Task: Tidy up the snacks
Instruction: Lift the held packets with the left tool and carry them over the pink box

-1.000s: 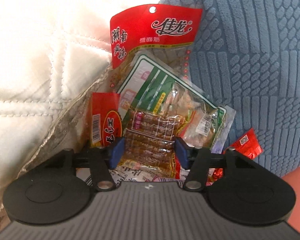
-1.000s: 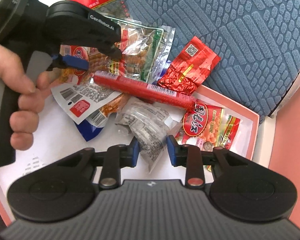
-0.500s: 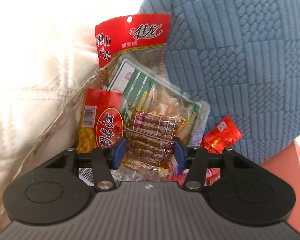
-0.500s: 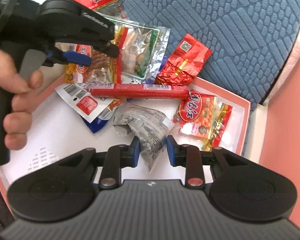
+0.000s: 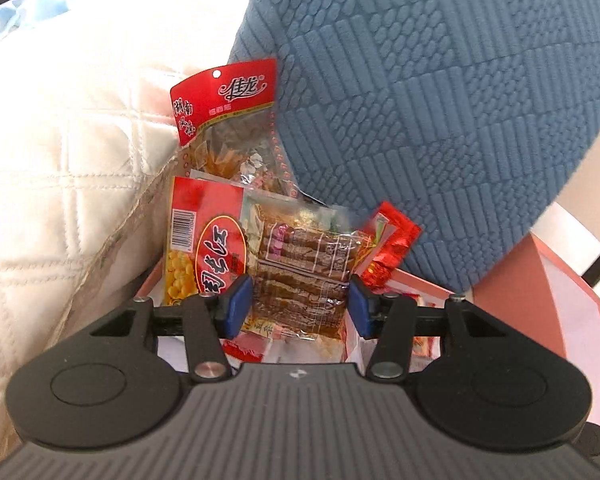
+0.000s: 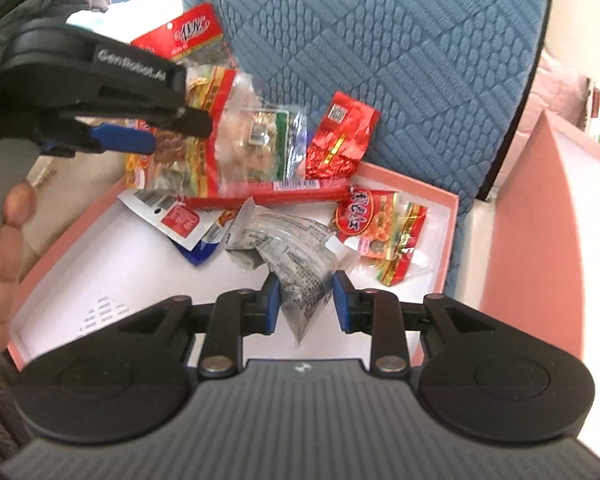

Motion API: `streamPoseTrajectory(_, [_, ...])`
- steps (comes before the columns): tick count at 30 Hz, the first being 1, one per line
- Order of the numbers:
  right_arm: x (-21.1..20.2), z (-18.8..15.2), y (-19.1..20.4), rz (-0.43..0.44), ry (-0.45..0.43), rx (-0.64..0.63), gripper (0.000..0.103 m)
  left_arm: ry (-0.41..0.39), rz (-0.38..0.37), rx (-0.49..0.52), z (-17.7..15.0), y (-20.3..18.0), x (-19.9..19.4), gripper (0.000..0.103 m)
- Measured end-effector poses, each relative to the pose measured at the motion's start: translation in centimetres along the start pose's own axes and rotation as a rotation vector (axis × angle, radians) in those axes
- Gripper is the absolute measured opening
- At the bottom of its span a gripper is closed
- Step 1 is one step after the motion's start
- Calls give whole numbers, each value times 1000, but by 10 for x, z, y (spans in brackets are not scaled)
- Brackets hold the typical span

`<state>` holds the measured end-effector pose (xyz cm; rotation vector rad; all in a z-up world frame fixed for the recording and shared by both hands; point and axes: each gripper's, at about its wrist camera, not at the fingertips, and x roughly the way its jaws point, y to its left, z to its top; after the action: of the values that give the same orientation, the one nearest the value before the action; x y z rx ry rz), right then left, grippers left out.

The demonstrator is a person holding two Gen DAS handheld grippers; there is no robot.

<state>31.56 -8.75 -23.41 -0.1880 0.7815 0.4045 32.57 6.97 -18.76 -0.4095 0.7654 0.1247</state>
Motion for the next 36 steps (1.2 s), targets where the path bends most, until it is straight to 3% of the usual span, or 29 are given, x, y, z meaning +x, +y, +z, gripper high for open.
streamPoseTrajectory(7, [-22,-6,2,-37,-50,26,31,-8,-15,24,-19,1,-27,57])
streamPoseTrajectory(17, [-64,-28,12,-80,-102,44,31,1,-88,-28,-40,9,-62,57])
streamPoseTrajectory(27, [-102,-33,11,-116,-143,34,31,-41,-125,-1,-42,-1,-98,57])
streamPoseTrajectory(36, [-146,-13,-4,-136,-212,33,31,-84,-167,-2,-30,-18,-133,57])
